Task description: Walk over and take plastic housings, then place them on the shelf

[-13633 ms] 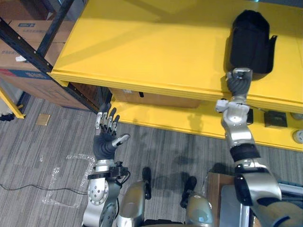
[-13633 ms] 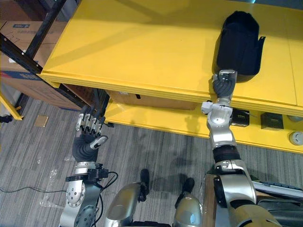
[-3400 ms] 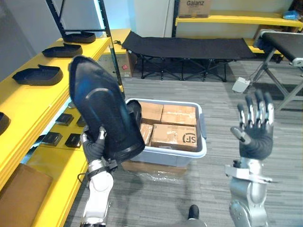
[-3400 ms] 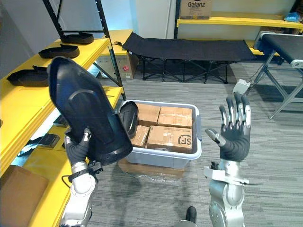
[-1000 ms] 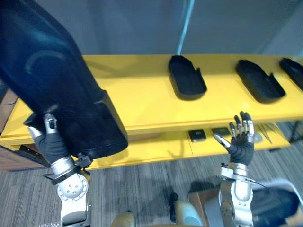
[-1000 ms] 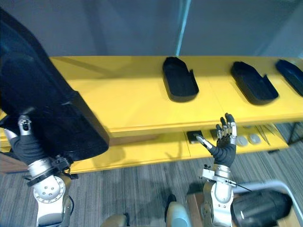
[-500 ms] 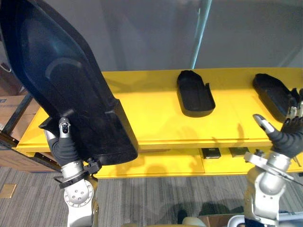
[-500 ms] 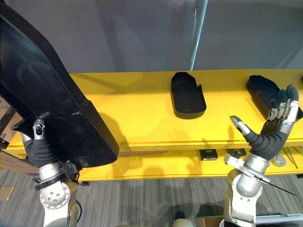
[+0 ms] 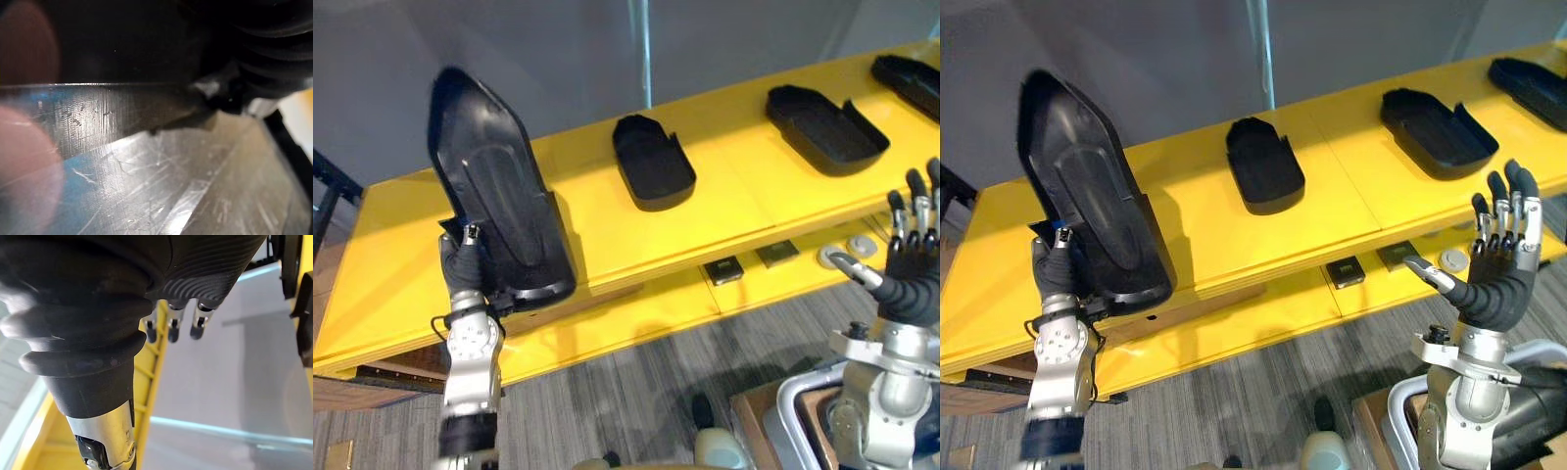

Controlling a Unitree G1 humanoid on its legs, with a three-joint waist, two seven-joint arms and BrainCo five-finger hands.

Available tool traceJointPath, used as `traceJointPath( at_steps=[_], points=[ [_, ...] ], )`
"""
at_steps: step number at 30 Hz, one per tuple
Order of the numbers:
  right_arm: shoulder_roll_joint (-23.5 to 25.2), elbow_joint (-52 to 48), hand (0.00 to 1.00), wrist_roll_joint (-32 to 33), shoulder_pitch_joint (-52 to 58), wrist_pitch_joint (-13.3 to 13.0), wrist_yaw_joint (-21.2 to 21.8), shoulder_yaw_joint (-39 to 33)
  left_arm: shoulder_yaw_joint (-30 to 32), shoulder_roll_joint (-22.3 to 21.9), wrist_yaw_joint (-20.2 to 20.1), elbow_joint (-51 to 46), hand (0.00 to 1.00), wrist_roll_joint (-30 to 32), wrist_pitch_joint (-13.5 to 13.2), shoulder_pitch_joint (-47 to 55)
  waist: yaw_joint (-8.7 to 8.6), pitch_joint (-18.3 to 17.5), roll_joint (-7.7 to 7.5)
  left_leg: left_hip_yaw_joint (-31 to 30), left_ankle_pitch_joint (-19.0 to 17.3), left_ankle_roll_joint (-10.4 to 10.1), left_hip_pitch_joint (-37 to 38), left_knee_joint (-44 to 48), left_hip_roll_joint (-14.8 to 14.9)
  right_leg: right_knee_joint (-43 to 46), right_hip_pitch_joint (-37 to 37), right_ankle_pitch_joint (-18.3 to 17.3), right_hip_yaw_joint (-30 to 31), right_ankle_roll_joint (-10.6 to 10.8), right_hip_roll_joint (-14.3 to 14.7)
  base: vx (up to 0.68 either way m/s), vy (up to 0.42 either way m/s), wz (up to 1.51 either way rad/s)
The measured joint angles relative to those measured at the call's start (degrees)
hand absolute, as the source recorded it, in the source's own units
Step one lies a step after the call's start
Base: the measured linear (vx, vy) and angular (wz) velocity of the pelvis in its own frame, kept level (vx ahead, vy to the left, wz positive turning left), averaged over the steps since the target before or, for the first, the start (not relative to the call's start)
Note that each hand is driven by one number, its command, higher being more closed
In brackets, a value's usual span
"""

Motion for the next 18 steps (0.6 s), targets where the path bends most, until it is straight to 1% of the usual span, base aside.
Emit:
traceJointPath(
  at_steps=[2, 3, 4, 6, 7, 9, 10, 11, 13, 14, 15, 18],
  points=[
    [-1.39, 0.05, 0.00, 2.17, 0.03, 0.53, 3.13, 2.83, 0.17, 2.71, 1.75, 5.59, 1.00, -3.04, 0.45, -4.10, -0.74, 0.87, 0.39, 0.29, 0.56, 0.48, 0.31, -0.01, -0.20, 0.01, 0.05, 0.20, 0.58, -0.09, -0.04, -0.02, -0.011, -0.18],
    [-1.65, 0.14, 0.00, 2.81, 0.08, 1.17, 3.96, 3.74, 0.18, 3.43, 2.19, 6.67, 1.00, -3.39, 0.80, -5.11, -1.08, 0.98, 0.55, 0.27, 0.68, 0.52, 0.31, -0.02, -0.22, 0.01, 0.07, 0.21, 0.58, -0.10, -0.04, 0.00, 0.000, 0.00],
    [-1.83, 0.48, 0.00, 3.99, 0.09, 2.37, 5.65, 6.34, 0.18, 5.04, 3.32, 8.72, 1.00, -4.61, 1.21, -7.67, -1.67, 1.41, 0.87, 0.12, 1.07, 0.96, 0.34, -0.05, -0.33, 0.01, 0.15, 0.24, 0.59, -0.14, -0.10, 0.00, 0.000, 0.00],
    [-1.81, 0.92, 0.00, 5.06, 0.35, 3.47, 6.72, 8.70, 0.18, 6.14, 3.36, 9.98, 1.00, -5.99, 1.52, -10.40, -1.76, 1.91, 1.06, -0.09, 1.74, 1.27, 0.34, -0.30, -0.55, -0.03, 0.15, 0.30, 0.61, -0.23, -0.25, -0.02, -0.010, 0.02],
    [-1.82, 1.62, 0.00, 6.03, 0.41, 3.99, 7.48, 10.51, 0.13, 6.94, 3.37, 10.47, 1.00, -6.12, 2.03, -12.30, -1.81, 2.39, 1.20, -0.36, 2.17, 1.52, 0.36, -0.68, -0.66, -0.16, 0.15, 0.30, 0.49, -0.26, -0.32, -0.04, -0.019, 0.06],
    [-1.82, 2.03, 0.00, 5.97, 0.41, 4.74, 7.59, 13.35, -0.50, 8.62, 3.30, 12.20, 1.00, -7.23, 3.52, -15.54, -1.83, 3.58, 1.45, -0.91, 2.54, 1.64, 0.28, -0.92, -0.69, -0.40, 0.21, 0.47, 0.36, -0.45, -0.32, -0.06, -0.016, 0.06],
    [-1.81, 2.02, 0.00, 5.95, 0.38, 5.03, 7.82, 15.48, -0.82, 9.73, 3.22, 13.58, 1.00, -7.28, 5.07, -17.33, -1.95, 4.40, 1.55, -0.95, 2.91, 2.07, 0.22, -1.21, -0.86, -0.65, 0.22, 0.42, 0.31, -0.55, -0.45, -0.07, -0.011, 0.05],
    [-1.82, 2.02, 0.00, 5.95, 0.42, 5.21, 7.97, 16.50, -1.13, 10.25, 3.19, 14.43, 1.00, -7.29, 5.96, -18.20, -2.02, 4.57, 1.64, -0.96, 3.23, 1.89, 0.17, -1.67, -0.98, -1.00, 0.20, 0.62, 0.26, -0.62, -0.53, -0.08, -0.011, 0.08],
    [-1.82, 2.01, 0.00, 5.92, 0.18, 6.61, 8.87, 19.65, -1.60, 11.81, 2.56, 17.11, 1.00, -7.08, 9.04, -20.38, -2.44, 4.82, 1.80, -1.02, 3.83, 2.49, -0.87, -2.23, -1.48, -2.16, -0.48, 1.63, 0.12, -0.63, -1.00, -0.06, 0.001, 0.07],
    [-1.88, 2.01, 0.00, 5.92, 0.04, 6.83, 9.00, 20.32, -1.83, 12.37, 2.11, 17.84, 1.00, -7.00, 9.89, -20.88, -2.46, 5.03, 1.72, -1.00, 3.93, 2.35, -1.02, -2.28, -1.52, -2.18, -0.71, 1.78, 0.17, -0.68, -1.22, -0.06, 0.031, 0.06],
    [-2.38, 1.97, 0.00, 5.89, -0.10, 7.35, 9.20, 21.71, -3.14, 13.64, 0.87, 20.33, 1.00, -6.99, 11.69, -22.41, -2.73, 5.21, 1.62, -1.08, 4.34, 2.14, -1.58, -2.24, -1.62, -2.19, -1.09, 1.93, 0.07, -0.53, -1.86, -0.06, 0.031, 0.08],
    [-4.26, 1.95, 0.00, 5.71, -1.19, 8.32, 9.79, 25.29, -5.94, 16.23, -2.88, 25.67, 1.00, -6.94, 16.18, -24.37, -3.31, 5.68, 1.30, -1.03, 4.56, 1.88, -1.66, -2.08, -2.06, -1.77, -1.26, 1.99, 0.16, -0.47, -2.19, -0.04, 0.017, 0.03]
  ],
)
